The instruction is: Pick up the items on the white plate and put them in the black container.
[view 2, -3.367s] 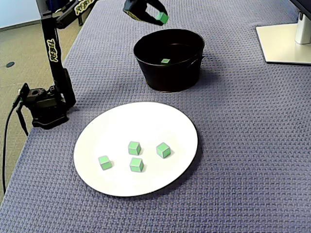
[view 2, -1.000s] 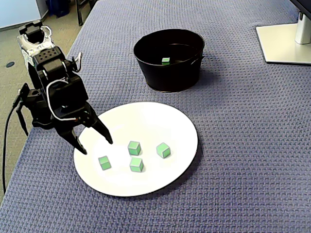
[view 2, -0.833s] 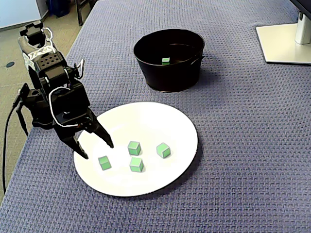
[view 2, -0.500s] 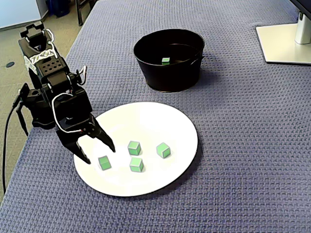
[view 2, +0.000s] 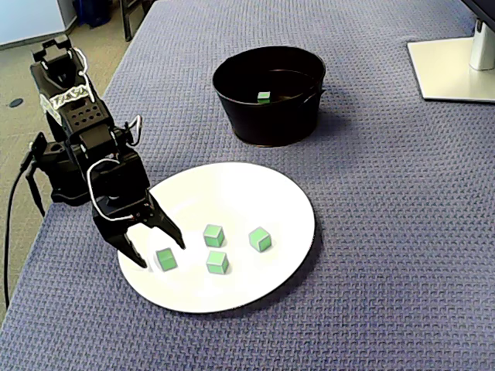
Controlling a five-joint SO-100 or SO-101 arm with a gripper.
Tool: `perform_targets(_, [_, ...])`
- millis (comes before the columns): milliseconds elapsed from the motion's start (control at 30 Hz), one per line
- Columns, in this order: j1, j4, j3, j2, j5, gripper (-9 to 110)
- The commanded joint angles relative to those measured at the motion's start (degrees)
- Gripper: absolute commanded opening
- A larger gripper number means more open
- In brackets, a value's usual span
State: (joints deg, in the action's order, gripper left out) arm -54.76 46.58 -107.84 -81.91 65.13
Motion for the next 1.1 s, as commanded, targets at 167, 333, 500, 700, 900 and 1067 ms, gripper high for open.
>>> perform_targets(167, [0.5,-1.6,0.2,0.4,0.3,23])
perform_targets(333, [0.6,-2.8,-0.2,0.9,0.7,15])
perform_targets(500, [0.7,-3.8,-0.5,1.1,0.9,4])
perform_targets(700, [0.9,-6.4,-2.1,0.7,0.2,0])
perform_targets(900, [2.4,3.0,12.2,-7.7,-11.3,0])
perform_targets(1067, [4.6,13.4,30.1,-17.7,-17.1,0])
